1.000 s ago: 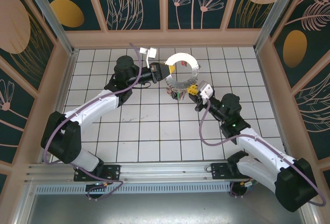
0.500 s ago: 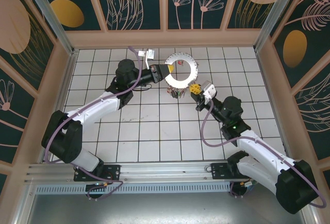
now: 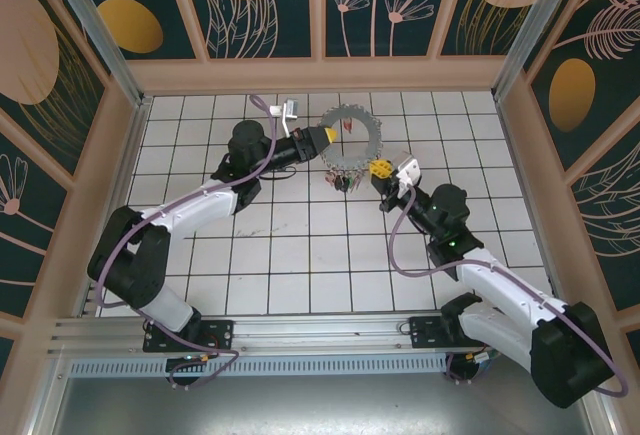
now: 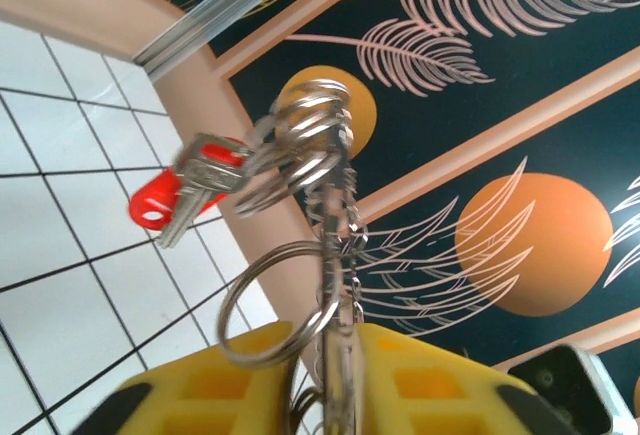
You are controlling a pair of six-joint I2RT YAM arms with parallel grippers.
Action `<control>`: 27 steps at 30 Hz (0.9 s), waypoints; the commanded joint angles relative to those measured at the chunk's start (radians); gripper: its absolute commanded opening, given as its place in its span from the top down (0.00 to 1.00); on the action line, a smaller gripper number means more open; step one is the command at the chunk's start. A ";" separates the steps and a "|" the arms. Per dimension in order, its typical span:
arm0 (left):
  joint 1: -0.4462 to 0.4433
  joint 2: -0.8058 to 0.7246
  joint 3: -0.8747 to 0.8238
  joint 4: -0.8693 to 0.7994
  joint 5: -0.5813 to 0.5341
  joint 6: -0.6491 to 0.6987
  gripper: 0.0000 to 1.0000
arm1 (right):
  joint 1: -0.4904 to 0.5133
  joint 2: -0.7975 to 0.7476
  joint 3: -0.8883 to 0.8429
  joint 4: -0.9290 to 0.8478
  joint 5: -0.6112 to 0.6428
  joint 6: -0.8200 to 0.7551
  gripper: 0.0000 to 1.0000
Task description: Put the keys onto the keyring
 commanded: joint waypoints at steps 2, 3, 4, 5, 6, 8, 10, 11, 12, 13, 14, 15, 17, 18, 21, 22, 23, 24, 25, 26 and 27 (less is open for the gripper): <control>-0.002 0.026 -0.016 -0.008 -0.024 -0.015 0.68 | -0.032 0.017 0.068 -0.042 -0.098 0.024 1.00; -0.002 0.034 -0.016 -0.009 -0.024 -0.019 0.65 | -0.037 0.022 0.076 -0.063 -0.110 0.021 1.00; -0.002 0.042 -0.041 -0.009 -0.029 -0.024 0.60 | -0.042 0.027 0.085 -0.087 -0.119 0.017 1.00; -0.002 0.052 -0.045 -0.009 -0.032 -0.027 0.59 | -0.045 0.032 0.093 -0.107 -0.119 0.016 1.00; -0.002 0.060 -0.050 -0.006 -0.035 -0.032 0.59 | -0.048 0.036 0.098 -0.122 -0.124 0.014 1.00; -0.002 0.079 -0.063 -0.003 -0.041 -0.038 0.56 | -0.058 0.049 0.110 -0.153 -0.132 0.013 1.00; -0.002 0.096 -0.076 -0.001 -0.046 -0.041 0.53 | -0.064 0.063 0.121 -0.179 -0.129 0.014 1.00; -0.003 0.103 -0.089 0.002 -0.052 -0.043 0.52 | -0.067 0.069 0.127 -0.193 -0.128 0.015 1.00; -0.002 0.108 -0.101 0.004 -0.057 -0.046 0.51 | -0.070 0.076 0.131 -0.203 -0.131 0.013 1.00; -0.002 0.111 -0.115 0.005 -0.069 -0.047 0.50 | -0.072 0.082 0.136 -0.214 -0.136 0.009 1.00; -0.002 0.110 -0.134 0.008 -0.079 -0.049 0.49 | -0.076 0.089 0.138 -0.226 -0.140 0.005 1.00; -0.002 0.110 -0.148 0.014 -0.087 -0.052 0.47 | -0.079 0.097 0.141 -0.233 -0.143 0.002 1.00; -0.002 0.111 -0.175 0.037 -0.097 -0.065 0.46 | -0.089 0.114 0.146 -0.251 -0.156 -0.004 1.00; -0.001 0.138 -0.187 0.051 -0.097 -0.072 0.46 | -0.093 0.123 0.148 -0.258 -0.160 -0.008 1.00; -0.002 0.143 -0.212 0.066 -0.105 -0.074 0.44 | -0.105 0.141 0.149 -0.272 -0.164 -0.017 1.00; -0.002 0.143 -0.218 0.061 -0.114 -0.070 0.43 | -0.108 0.147 0.149 -0.277 -0.164 -0.022 1.00; -0.002 0.140 -0.225 0.054 -0.122 -0.065 0.42 | -0.110 0.151 0.150 -0.282 -0.164 -0.030 1.00; -0.002 0.136 -0.231 0.049 -0.131 -0.060 0.41 | -0.112 0.155 0.152 -0.288 -0.160 -0.040 1.00; -0.002 0.128 -0.239 0.046 -0.142 -0.055 0.40 | -0.112 0.161 0.155 -0.301 -0.157 -0.051 1.00; -0.002 0.123 -0.244 0.037 -0.154 -0.047 0.39 | -0.113 0.164 0.159 -0.317 -0.156 -0.070 1.00; -0.002 0.123 -0.248 0.023 -0.170 -0.035 0.39 | -0.113 0.166 0.165 -0.335 -0.158 -0.087 1.00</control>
